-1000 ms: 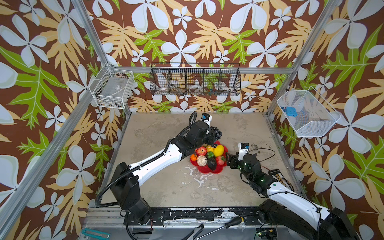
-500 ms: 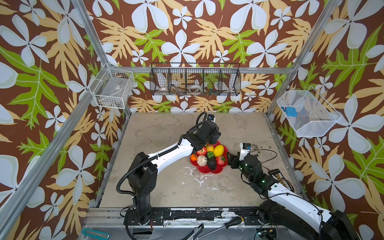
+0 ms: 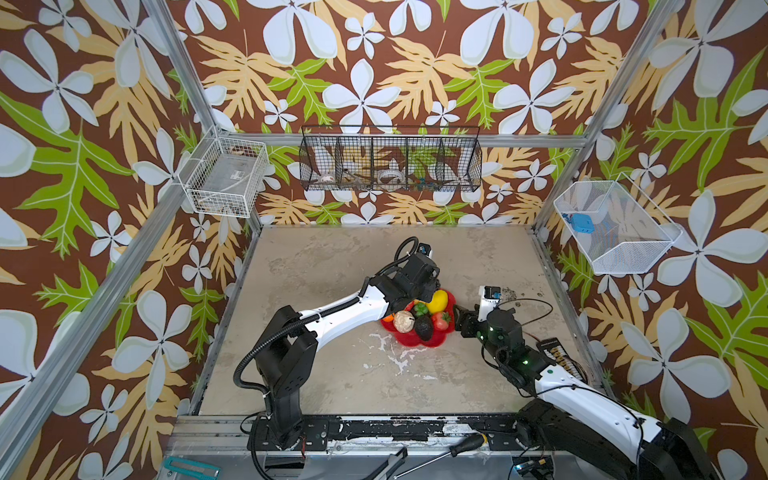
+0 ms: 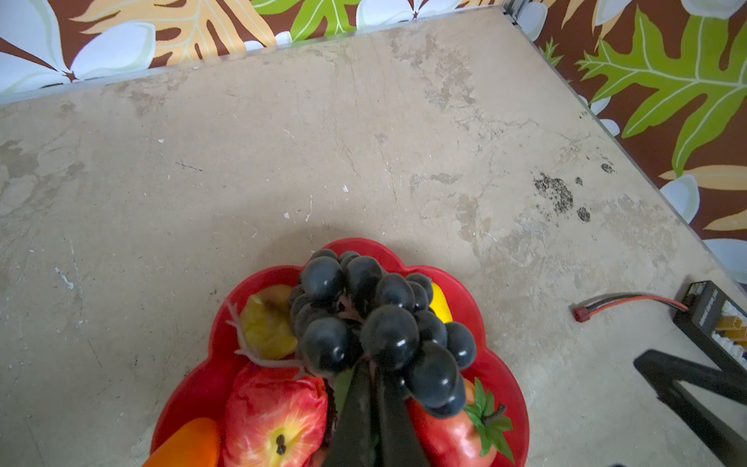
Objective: Place and organize the fake fruits in the fruit bowl
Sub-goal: 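Raise the grapes over the plate and lower them onto the fruits, then open the left gripper to release the grapes onto the plate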
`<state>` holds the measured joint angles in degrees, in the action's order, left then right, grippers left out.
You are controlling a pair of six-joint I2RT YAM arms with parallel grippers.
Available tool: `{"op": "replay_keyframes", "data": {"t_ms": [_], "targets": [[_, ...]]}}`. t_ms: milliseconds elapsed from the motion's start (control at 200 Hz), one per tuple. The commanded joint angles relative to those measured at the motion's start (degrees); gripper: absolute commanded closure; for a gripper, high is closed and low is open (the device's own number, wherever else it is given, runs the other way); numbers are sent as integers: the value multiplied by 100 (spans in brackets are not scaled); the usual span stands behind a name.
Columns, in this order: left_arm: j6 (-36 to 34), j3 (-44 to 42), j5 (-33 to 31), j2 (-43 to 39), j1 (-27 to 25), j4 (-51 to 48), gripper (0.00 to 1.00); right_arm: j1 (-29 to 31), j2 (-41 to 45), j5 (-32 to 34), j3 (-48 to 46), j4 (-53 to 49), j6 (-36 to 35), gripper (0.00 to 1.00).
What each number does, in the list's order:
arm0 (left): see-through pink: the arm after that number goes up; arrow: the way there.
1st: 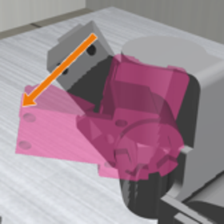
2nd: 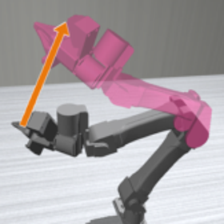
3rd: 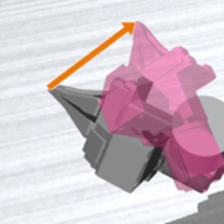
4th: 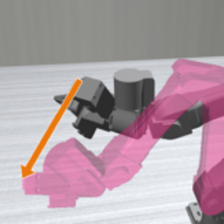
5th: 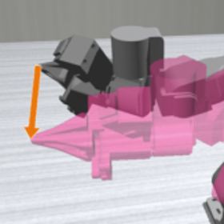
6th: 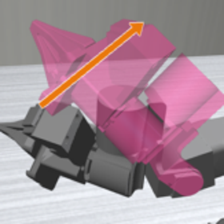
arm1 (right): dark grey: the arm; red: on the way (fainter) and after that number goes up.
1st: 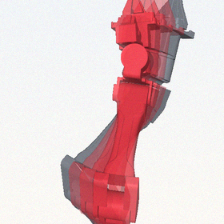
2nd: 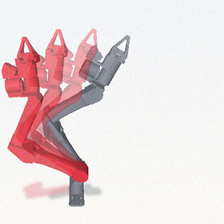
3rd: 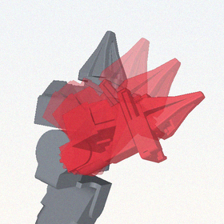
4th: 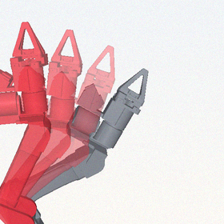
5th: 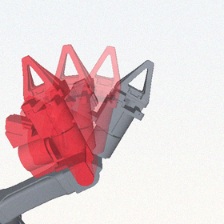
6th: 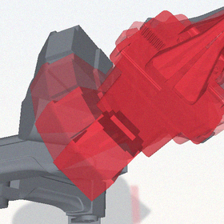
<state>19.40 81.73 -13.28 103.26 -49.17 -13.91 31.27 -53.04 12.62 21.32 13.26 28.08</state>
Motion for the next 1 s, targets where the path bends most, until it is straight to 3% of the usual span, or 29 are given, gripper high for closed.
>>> {"op": "replay_keyframes", "data": {"t_ms": [0,701,996], "targets": [[43,-128,-61,-79,-79,-78,100,6,-5,107,4,2,4,27],[372,-55,268,449,-460,-223,97,4,-6,82,4,2,14,27],[397,181,414,686,-617,-331,86,2,-5,82,4,-3,22,27]]}}
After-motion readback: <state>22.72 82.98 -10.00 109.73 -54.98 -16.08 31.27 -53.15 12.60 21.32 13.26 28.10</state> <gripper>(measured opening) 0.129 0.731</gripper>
